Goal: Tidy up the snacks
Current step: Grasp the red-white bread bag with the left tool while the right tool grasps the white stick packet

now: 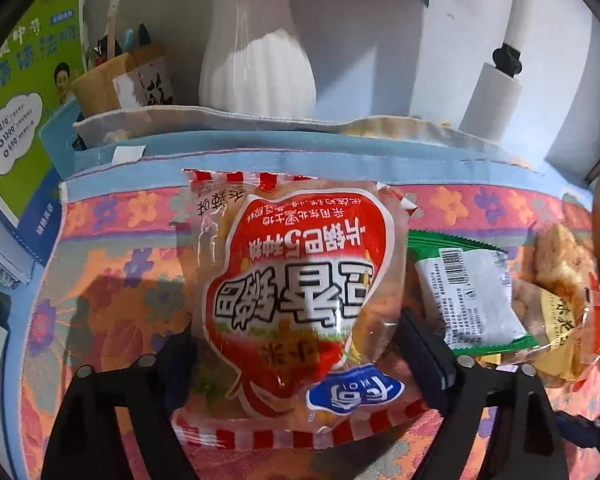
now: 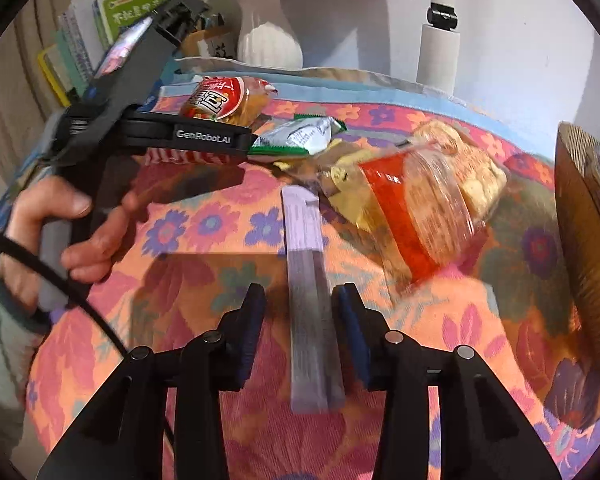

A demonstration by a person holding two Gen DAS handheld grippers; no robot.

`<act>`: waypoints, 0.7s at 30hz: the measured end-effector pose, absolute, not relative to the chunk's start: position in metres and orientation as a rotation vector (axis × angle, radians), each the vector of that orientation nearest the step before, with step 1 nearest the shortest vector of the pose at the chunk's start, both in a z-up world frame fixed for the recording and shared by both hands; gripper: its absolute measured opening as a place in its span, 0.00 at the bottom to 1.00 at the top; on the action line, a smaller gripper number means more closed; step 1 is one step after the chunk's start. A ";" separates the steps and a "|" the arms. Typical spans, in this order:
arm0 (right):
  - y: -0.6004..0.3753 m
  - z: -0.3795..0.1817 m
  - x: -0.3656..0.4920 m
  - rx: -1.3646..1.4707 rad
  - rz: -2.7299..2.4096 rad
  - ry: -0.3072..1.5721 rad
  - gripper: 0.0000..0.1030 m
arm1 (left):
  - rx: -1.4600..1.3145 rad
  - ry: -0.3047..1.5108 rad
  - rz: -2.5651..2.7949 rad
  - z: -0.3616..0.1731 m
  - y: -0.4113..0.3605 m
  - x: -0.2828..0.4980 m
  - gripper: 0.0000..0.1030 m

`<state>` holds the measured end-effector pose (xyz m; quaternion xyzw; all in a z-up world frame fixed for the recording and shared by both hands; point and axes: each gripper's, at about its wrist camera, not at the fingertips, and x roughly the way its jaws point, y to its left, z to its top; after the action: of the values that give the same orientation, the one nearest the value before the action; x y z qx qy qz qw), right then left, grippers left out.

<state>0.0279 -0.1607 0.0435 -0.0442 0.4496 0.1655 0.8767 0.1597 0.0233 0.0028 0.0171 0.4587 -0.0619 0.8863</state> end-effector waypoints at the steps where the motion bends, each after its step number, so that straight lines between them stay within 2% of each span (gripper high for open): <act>1: -0.157 0.043 0.029 -0.111 0.330 0.932 0.28 | 0.022 0.945 -0.128 0.004 0.026 0.158 0.77; 3: -0.153 0.043 0.028 -0.144 0.327 0.915 0.19 | 0.015 0.934 -0.133 0.008 0.030 0.150 0.74; 8: -0.155 0.045 0.009 -0.193 0.322 0.895 0.19 | 0.052 0.935 -0.155 0.014 0.025 0.131 0.70; 14: -0.184 0.050 -0.035 -0.048 0.399 0.946 0.19 | 0.003 0.926 -0.241 0.025 0.030 0.073 0.70; 21: -0.235 0.072 -0.077 0.080 0.347 0.894 0.19 | -0.020 0.900 -0.347 0.040 0.000 0.013 0.70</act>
<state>-0.0771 -0.2351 0.0722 0.0382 0.4299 0.1670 0.8865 0.0126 0.0004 0.0398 -0.0097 0.4328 -0.1666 0.8859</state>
